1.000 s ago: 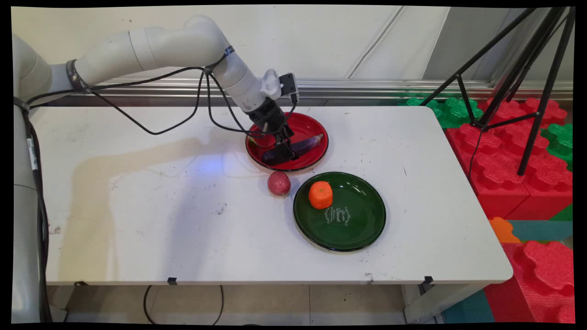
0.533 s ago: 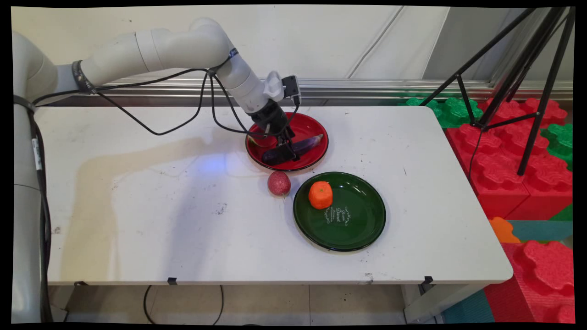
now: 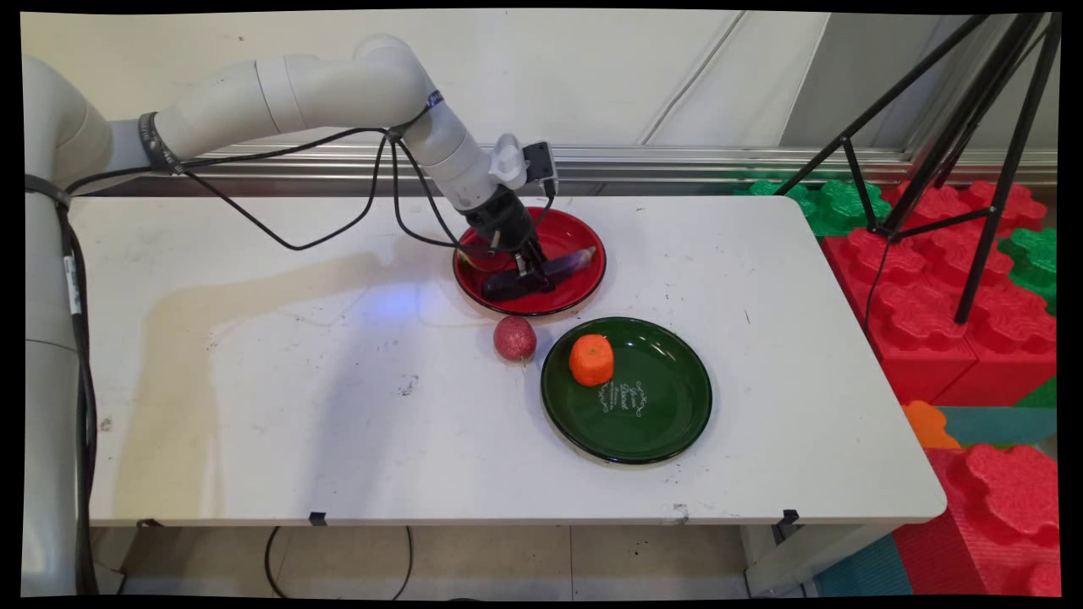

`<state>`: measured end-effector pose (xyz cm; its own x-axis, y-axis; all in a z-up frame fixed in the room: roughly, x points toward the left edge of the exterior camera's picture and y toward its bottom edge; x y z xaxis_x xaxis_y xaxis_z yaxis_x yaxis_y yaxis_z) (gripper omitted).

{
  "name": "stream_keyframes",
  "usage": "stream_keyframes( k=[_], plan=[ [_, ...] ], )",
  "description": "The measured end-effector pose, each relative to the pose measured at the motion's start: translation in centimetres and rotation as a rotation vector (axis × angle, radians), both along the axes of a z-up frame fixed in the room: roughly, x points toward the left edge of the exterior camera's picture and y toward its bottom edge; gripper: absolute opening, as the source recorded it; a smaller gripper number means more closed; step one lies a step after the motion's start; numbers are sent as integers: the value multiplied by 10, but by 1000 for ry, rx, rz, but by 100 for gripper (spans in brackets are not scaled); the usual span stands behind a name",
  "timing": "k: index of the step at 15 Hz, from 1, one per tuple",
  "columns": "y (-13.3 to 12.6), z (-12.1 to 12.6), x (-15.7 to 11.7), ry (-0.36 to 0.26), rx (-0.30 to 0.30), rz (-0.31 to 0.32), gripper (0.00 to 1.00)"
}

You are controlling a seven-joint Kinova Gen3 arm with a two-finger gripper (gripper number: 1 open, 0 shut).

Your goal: Pick up the eggplant from the red plate, then place the picked object on the table

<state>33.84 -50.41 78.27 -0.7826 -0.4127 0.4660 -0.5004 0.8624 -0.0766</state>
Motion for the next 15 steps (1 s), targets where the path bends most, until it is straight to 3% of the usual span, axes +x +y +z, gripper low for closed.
stream_keyframes(
  k=[15],
  plan=[
    [-1, 7, 3, 21, -5, 14, 0]
  ],
)
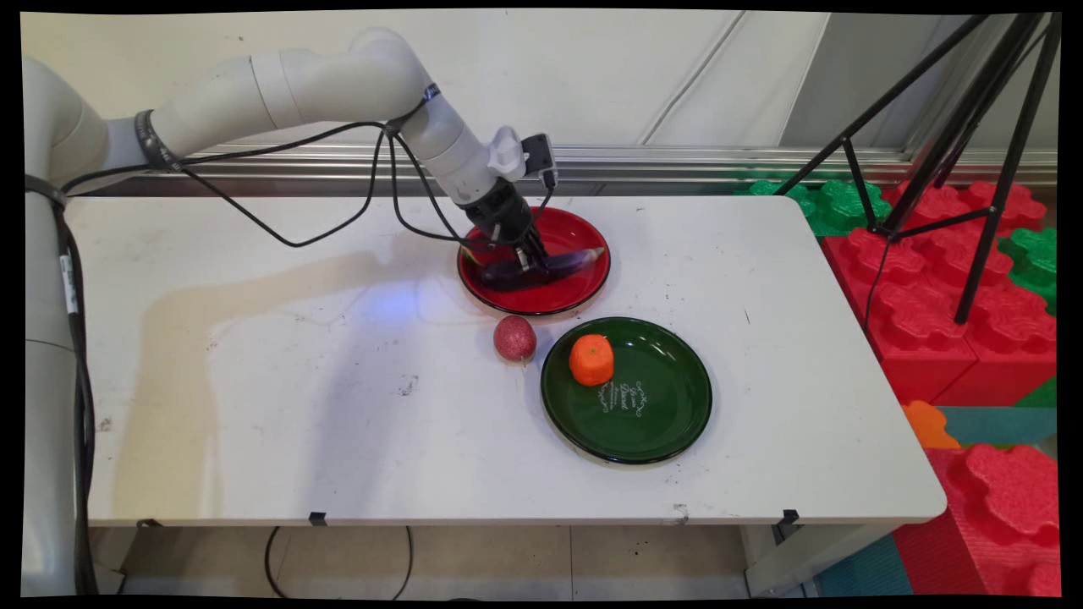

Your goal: Place the picked object on the table

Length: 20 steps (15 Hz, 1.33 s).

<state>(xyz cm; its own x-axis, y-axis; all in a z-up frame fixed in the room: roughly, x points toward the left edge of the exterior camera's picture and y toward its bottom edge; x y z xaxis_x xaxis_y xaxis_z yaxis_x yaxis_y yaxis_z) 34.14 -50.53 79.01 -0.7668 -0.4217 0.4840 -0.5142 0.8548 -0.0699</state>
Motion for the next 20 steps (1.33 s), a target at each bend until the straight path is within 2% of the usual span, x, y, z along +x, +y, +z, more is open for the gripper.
stream_keyframes(
  k=[11, 20],
  plan=[
    [27, 37, 20, 64, -41, -7, 0],
    [72, 82, 60, 113, -78, 3, 0]
  ],
)
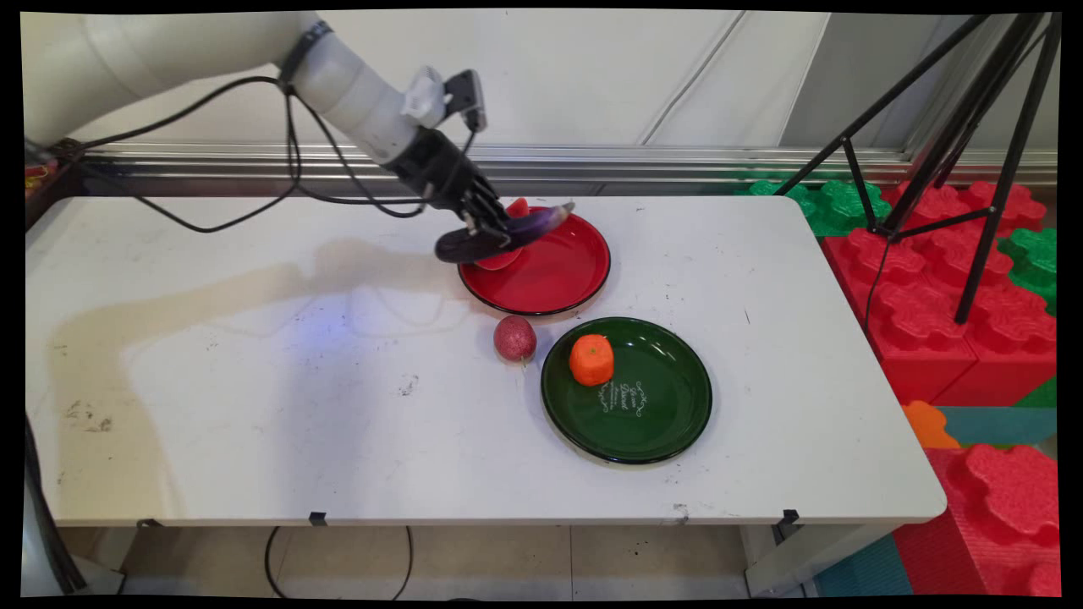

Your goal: Place the picked object on the table

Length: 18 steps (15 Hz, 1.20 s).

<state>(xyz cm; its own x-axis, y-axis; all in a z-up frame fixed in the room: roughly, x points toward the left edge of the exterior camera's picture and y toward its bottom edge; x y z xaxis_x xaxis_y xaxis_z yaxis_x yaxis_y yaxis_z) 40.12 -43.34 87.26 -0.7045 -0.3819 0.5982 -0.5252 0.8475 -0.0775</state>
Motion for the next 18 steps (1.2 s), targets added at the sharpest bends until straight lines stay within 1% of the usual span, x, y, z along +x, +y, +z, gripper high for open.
stream_keyframes(
  k=[4, 6, 9, 14, 18],
  plan=[
    [27, 18, 24, 15, -1, 6, 0],
    [42, 24, 37, 12, 6, -8, 0],
    [58, 27, 50, -4, 12, -35, 0],
    [87, 26, 76, -61, 28, -103, 0],
    [100, 17, 89, -118, 35, -160, 0]
  ],
)
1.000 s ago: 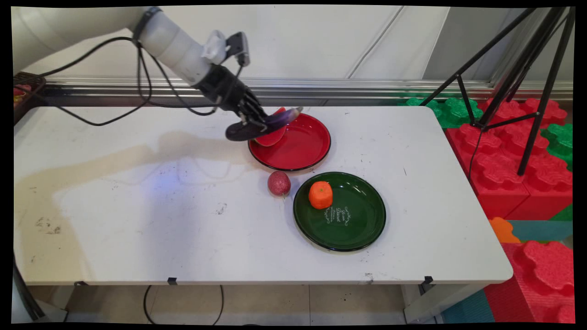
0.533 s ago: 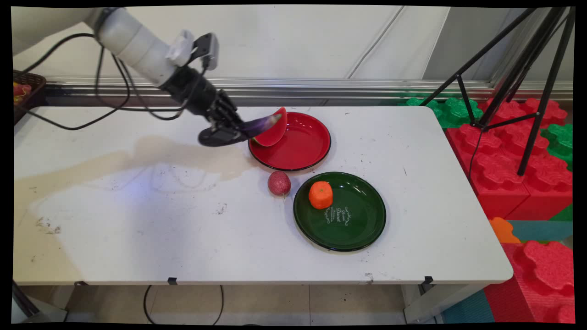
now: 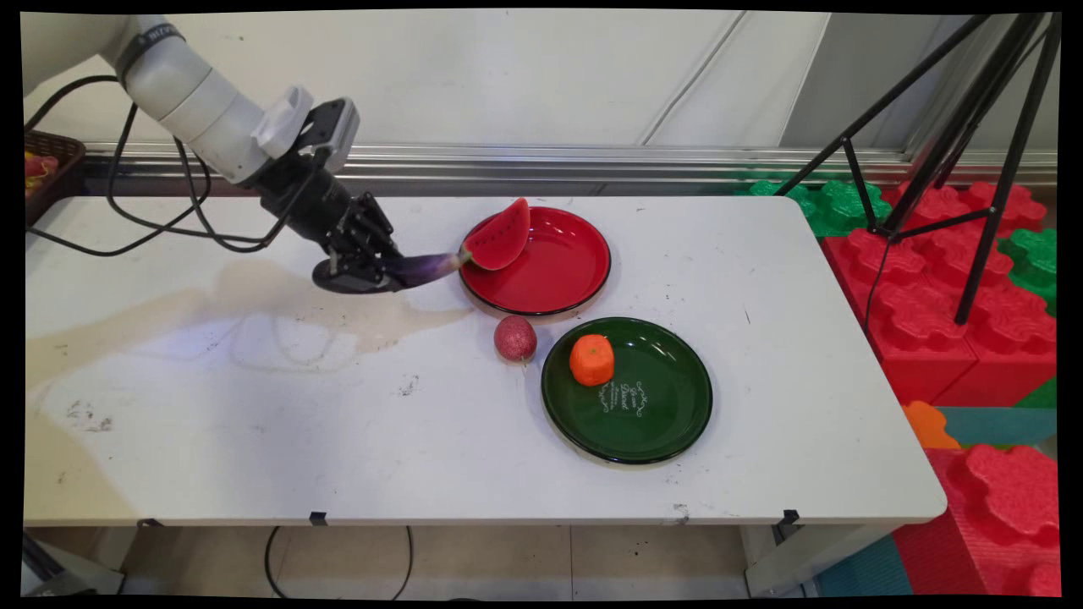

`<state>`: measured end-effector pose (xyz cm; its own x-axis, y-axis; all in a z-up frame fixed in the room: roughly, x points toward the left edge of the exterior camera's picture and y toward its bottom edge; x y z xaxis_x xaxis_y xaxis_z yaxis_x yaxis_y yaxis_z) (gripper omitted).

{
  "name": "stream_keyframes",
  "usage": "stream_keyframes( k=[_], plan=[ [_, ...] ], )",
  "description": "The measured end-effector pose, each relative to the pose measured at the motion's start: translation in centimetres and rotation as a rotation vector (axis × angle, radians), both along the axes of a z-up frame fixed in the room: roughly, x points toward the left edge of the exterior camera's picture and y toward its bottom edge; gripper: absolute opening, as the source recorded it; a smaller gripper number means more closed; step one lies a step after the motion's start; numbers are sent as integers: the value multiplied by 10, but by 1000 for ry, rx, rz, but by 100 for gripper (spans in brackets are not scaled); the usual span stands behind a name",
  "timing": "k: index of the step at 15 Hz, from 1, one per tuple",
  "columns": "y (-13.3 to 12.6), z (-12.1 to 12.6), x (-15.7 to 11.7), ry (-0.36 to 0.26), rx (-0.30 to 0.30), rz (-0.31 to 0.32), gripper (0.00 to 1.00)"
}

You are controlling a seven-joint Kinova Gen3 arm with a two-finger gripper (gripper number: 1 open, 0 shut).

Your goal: Place the picked object on the table

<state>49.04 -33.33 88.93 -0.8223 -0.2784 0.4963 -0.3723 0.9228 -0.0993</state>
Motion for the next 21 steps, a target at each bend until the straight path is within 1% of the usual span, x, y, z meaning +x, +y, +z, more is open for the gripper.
stream_keyframes(
  k=[2, 5, 8, 12, 15, 16, 21],
  plan=[
    [1, -6, 2, -20, 0, -23, 0],
    [-1, -20, 5, -68, 2, -75, 0],
    [-5, -35, 6, -99, 4, -105, 0],
    [-15, -59, 2, -125, 14, -124, 0],
    [-20, -69, 0, -130, 18, -125, 0],
    [-21, -71, 0, -131, 18, -124, 100],
    [-27, -77, 0, -127, 19, -109, 100]
  ],
)
